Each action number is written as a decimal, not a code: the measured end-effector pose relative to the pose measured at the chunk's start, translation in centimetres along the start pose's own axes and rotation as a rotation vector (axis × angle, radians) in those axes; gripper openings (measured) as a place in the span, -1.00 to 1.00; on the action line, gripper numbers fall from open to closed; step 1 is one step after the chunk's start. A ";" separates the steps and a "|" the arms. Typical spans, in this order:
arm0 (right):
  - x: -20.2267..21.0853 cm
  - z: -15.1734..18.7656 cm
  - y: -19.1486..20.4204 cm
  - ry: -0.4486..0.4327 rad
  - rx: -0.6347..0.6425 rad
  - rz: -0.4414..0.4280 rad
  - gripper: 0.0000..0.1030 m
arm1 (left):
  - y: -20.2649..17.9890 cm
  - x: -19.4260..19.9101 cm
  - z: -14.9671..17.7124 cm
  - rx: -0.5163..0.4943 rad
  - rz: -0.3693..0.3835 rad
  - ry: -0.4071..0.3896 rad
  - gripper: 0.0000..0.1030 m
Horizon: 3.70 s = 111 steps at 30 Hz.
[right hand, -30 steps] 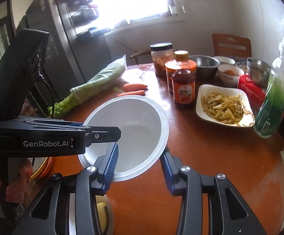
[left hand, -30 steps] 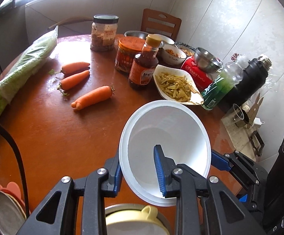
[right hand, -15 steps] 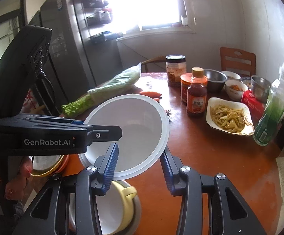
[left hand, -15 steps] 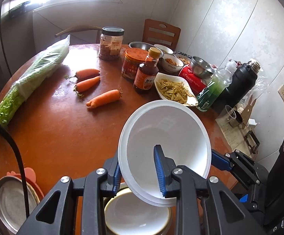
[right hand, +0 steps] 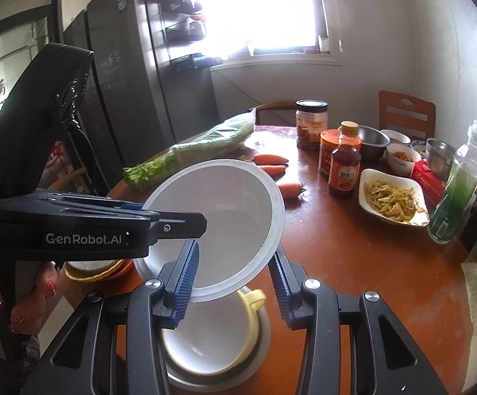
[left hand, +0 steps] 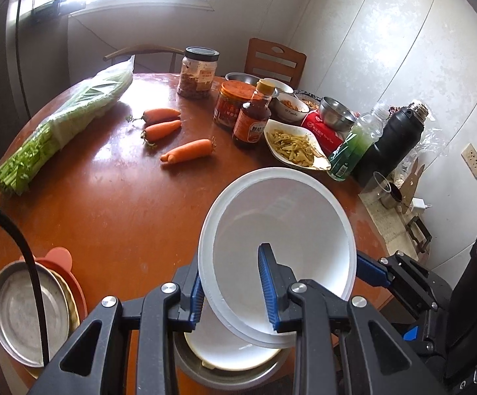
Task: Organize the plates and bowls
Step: 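Lower the white bowl into the yellow bowl inside the steel bowl, then open the left tool and regrip the rim of the nested bowls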
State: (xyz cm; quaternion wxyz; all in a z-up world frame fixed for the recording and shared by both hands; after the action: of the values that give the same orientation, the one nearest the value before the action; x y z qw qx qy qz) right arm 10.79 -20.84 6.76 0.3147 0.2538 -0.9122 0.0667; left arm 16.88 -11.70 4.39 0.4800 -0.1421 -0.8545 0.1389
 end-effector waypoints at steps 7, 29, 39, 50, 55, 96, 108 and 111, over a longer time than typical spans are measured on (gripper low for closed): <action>0.2 1.7 1.5 0.015 0.008 -0.004 -0.12 | 0.9 0.0 2.2 0.010 0.012 0.006 -0.43; 0.0 5.1 3.6 0.048 0.028 -0.024 -0.12 | 3.1 -1.6 6.3 0.036 0.013 0.033 -0.43; -0.6 5.9 3.7 0.059 0.034 -0.030 -0.11 | 3.5 -2.1 6.7 0.036 0.007 0.038 -0.43; -1.3 7.0 3.8 0.087 0.038 -0.032 -0.11 | 4.0 -3.3 7.8 0.030 -0.009 0.051 -0.42; -1.5 7.4 3.9 0.094 0.041 -0.032 -0.11 | 4.4 -3.7 8.1 0.034 -0.008 0.053 -0.42; -1.2 8.1 2.5 0.103 0.003 0.013 0.13 | 4.6 -3.7 8.1 -0.007 -0.030 0.006 -0.41; 1.8 7.4 -1.1 0.037 -0.086 0.107 0.44 | 5.1 -1.2 7.5 -0.001 0.011 -0.048 -0.09; 2.2 8.1 -1.5 0.053 -0.100 0.125 0.45 | 5.3 -1.0 7.7 -0.001 0.017 -0.047 0.02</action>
State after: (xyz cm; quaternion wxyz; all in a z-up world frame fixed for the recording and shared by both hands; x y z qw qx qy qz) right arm 5.72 -25.37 1.63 0.3464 0.1786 -0.9197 0.0471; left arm 11.34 -7.94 -2.20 0.4586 -0.1460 -0.8643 0.1459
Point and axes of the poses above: each gripper's, at about its wrist camera, not at the fingertips, and x roughly against the way its jaws point, y to its left, z to its underside, the point moved 8 cm from there along -x, roughly the way its jaws point, and after that the axes turned 10 degrees about x, right-handed, at the moved point
